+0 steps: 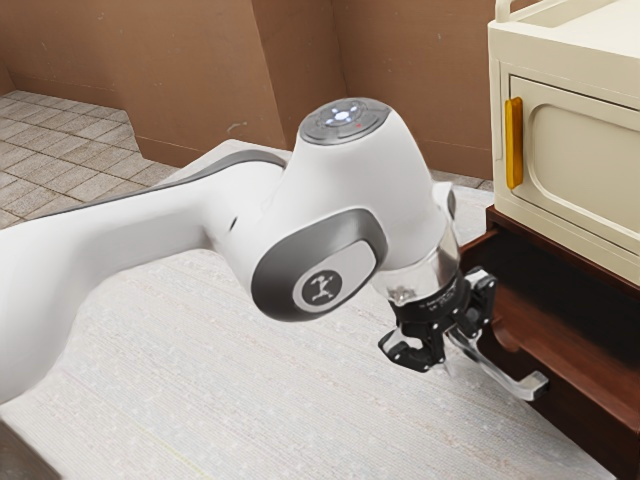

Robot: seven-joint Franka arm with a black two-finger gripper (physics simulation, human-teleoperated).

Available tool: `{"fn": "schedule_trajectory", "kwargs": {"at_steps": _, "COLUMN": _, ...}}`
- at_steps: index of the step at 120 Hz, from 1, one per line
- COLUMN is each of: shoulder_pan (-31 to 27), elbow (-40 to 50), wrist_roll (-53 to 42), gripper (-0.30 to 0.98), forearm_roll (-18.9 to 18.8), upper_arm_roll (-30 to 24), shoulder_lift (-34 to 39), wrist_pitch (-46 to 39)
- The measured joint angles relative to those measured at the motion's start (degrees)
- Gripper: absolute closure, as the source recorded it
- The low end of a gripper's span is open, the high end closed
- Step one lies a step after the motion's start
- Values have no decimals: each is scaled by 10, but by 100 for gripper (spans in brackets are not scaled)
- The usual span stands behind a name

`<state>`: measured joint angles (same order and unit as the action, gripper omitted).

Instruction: Pull the drawer handle with one arm to open the drawer

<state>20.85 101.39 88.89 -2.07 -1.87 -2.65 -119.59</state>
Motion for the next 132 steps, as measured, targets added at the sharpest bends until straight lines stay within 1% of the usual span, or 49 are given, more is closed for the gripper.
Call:
{"fn": "schedule_trajectory", "kwargs": {"at_steps": 50, "shoulder_pan": 4, "elbow": 36, "wrist_roll": -1, "gripper": 55, "forearm_roll": -17, "upper_arm_roll": -1, "shoulder_lift": 29, "wrist_pitch": -11}}
{"fn": "schedule_trajectory", "kwargs": {"at_steps": 132, "shoulder_pan": 7, "elbow": 86, "wrist_roll": 0, "gripper": 55, "forearm_roll": -21, "upper_arm_roll": 0, "shoulder_lift": 75, "wrist_pitch": -21}}
